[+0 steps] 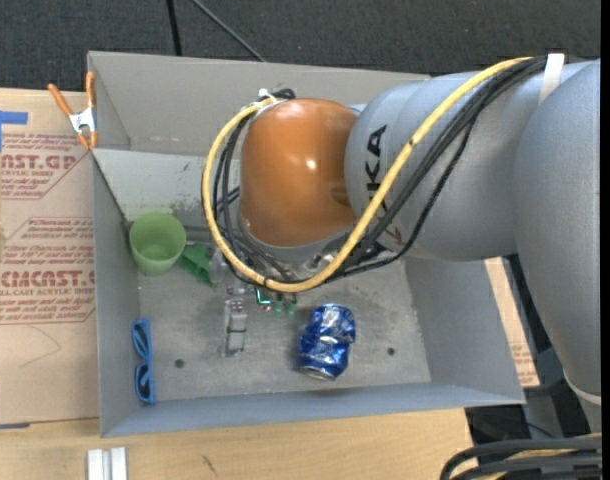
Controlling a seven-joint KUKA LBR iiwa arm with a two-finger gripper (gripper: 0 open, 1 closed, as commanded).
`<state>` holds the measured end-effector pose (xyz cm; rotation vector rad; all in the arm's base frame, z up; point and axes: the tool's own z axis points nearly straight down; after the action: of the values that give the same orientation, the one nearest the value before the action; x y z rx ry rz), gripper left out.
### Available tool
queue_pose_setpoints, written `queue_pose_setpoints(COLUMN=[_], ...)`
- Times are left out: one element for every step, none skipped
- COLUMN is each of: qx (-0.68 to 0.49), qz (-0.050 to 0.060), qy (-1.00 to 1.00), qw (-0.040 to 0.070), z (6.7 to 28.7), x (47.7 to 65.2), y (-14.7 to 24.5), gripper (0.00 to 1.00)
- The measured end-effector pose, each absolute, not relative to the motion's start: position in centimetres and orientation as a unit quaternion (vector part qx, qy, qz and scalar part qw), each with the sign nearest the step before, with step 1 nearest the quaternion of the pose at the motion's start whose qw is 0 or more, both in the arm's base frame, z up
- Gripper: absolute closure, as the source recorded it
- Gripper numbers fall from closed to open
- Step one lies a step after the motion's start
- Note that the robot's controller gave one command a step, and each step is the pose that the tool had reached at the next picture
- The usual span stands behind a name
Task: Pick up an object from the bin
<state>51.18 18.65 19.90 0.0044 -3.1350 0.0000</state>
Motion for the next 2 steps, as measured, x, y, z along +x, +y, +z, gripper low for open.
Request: queue_pose_setpoints(qx=[-0.039,-0.162], qz=[-0.001,-0.001], qy=[-0.999,-0.987], qw=[-0.001,-0.001], z=[15.2,15.0], x=[59.4,59.4], y=[22.0,23.3], gripper=[0.00,0.00])
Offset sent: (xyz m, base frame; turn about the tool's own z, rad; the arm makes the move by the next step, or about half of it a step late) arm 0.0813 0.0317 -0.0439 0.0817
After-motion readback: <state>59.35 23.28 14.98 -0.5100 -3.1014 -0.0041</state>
